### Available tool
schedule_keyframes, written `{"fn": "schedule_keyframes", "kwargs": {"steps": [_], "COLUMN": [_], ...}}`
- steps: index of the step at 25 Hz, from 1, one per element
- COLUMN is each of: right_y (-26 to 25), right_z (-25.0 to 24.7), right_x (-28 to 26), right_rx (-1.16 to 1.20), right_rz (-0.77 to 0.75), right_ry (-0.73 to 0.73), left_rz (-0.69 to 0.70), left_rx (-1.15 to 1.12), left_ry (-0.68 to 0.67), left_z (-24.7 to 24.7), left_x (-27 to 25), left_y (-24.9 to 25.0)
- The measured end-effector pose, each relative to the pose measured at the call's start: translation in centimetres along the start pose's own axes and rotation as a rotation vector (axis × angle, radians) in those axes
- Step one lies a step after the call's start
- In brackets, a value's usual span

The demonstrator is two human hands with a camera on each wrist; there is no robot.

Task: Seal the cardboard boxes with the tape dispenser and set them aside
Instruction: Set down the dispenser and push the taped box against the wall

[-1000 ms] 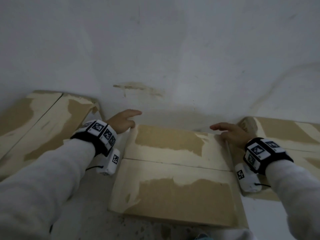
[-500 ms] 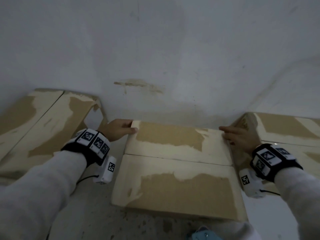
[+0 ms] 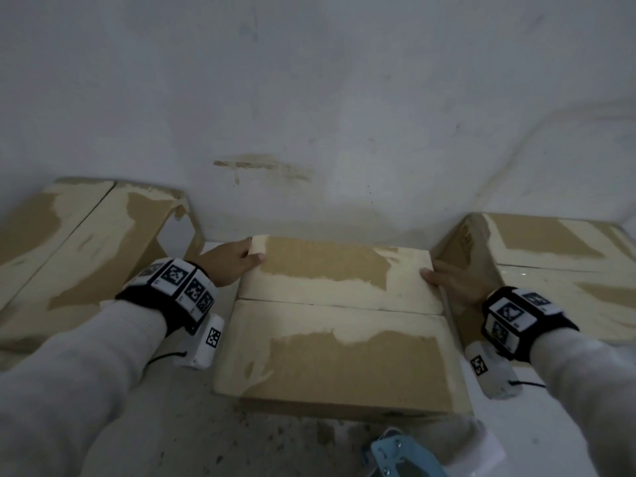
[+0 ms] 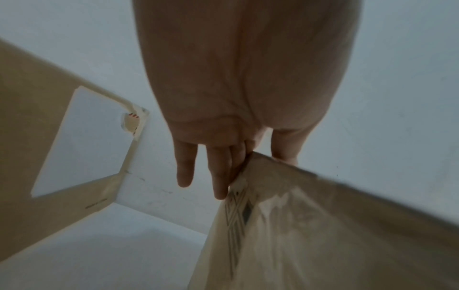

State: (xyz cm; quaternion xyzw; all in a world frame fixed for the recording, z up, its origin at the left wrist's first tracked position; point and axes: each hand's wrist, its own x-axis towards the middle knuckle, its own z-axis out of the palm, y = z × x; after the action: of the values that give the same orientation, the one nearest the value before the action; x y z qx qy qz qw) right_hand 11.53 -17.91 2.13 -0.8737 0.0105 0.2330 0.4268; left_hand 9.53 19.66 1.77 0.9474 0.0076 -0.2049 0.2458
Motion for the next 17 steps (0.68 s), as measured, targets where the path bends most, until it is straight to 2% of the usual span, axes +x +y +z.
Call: {"fn": "schedule_keyframes", "kwargs": {"steps": [3,6,9,12,14,17], "right_y": [-0.8,-1.0,0.4,1.6,2.2,4.0], "right_z": [0.0,0.6,1.1,2.2,3.3,5.0], "right_x": [-1.2,-3.0,-4.6,-7.2,-9.2,-11.7], "right_rx": [-0.199,-0.301,-0.224,-0.113,0.002,0.132], "right_rz": [-0.010,-0.039,-0.040,-0.034,-0.059,-0.111], "right_ry": [0.066,0.091,0.058,0.029,0.046,0.145], "left_rz": [0.023,0.065,0.116,0.148,0.151,0.128], "left_rx": [0.041,-0.021,-0.162,-0.325,-0.378,-0.486], "left_ry": [0.011,-0.061,-0.146,-0.172,-0.136,-0.011], "left_z": [-0.4,-0.1,1.1,2.8,4.2,6.9], "left_x": [-0.6,-2.1,-3.8,-6.5,-8.2,-10.9], "left_y": [0.1,0.2,-1.0,-1.9,-2.1,-1.9]}}
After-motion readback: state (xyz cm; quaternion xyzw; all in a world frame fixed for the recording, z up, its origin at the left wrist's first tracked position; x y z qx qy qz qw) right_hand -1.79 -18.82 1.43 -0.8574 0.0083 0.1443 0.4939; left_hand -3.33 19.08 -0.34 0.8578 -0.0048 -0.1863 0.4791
